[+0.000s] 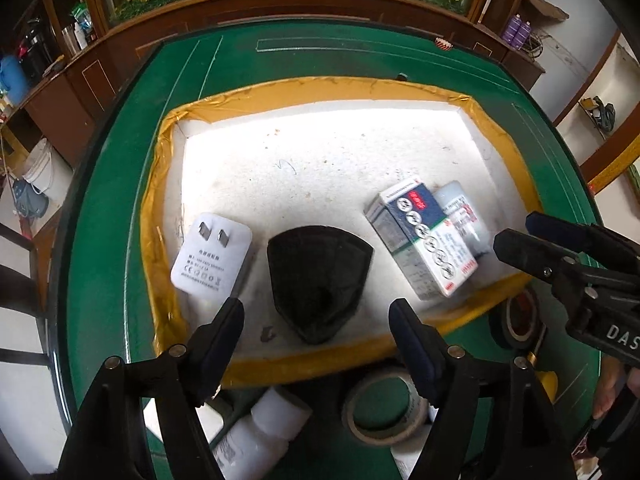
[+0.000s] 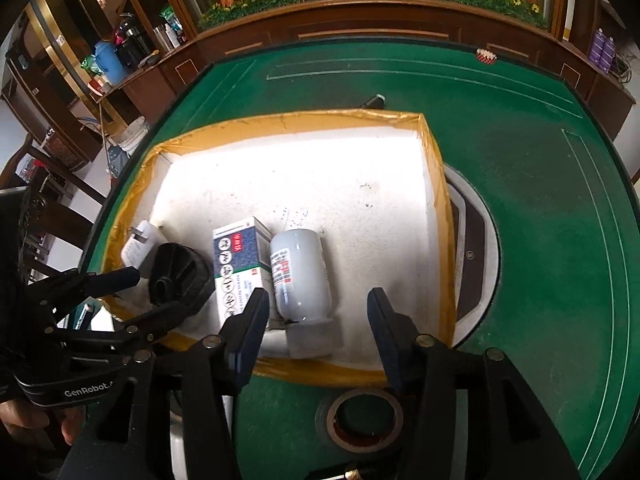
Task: Organize rigid objects
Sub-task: 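Release the black part from the left tool while the right tool sets the bottle upright in the tray, then grasp the red-labelled white bottle with the left tool while the right tool grasps the yellow sponge ball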
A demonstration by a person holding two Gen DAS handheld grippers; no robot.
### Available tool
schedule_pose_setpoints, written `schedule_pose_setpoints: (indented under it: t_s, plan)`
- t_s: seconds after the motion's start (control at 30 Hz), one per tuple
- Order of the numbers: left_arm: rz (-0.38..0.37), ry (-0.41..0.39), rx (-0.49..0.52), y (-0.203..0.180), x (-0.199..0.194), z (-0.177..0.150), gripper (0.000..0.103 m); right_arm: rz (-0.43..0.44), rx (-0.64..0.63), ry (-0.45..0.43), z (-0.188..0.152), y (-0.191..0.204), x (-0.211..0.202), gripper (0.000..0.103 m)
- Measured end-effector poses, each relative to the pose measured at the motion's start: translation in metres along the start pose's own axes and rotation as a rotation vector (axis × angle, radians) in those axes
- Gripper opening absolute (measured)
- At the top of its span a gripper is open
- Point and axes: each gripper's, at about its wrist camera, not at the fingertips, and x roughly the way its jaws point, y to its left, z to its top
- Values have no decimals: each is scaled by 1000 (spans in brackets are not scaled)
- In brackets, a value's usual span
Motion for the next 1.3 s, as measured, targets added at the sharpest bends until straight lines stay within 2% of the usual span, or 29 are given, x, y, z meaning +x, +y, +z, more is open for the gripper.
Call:
schedule_pose_setpoints:
  t_s: [0.13,0.33,0.6,0.73,0.97,1.23,1.27,1.3]
  plan:
    - [20,-26,-10,-9,-17,-9,91,17,4,-19,-8,1,-15,73]
    - [33,-33,-13,-24,-30,-24,92,46,-9,-16,-28,2,-33,88]
    - [32,-33,-34,-34,-43,-46,93,59,-10,-6,-59,-8,-51,90]
    - [20,-19,-75,-30,-45,-66,93,50,16,0,-80,-26,-62,90]
    - [1,37,-114,-32,-32,-93,93,38,83,43,-116,-50,-63,90]
    - [-10,74,-90,-47,-18,-102,93,49,68,60,-135,-45,-63,90]
    - [-8,68,-86,-48,-17,-103,92,49,61,62,-136,-44,-63,90]
    - [-5,60,-84,-49,-16,-103,84,52,53,63,-137,-42,-63,90]
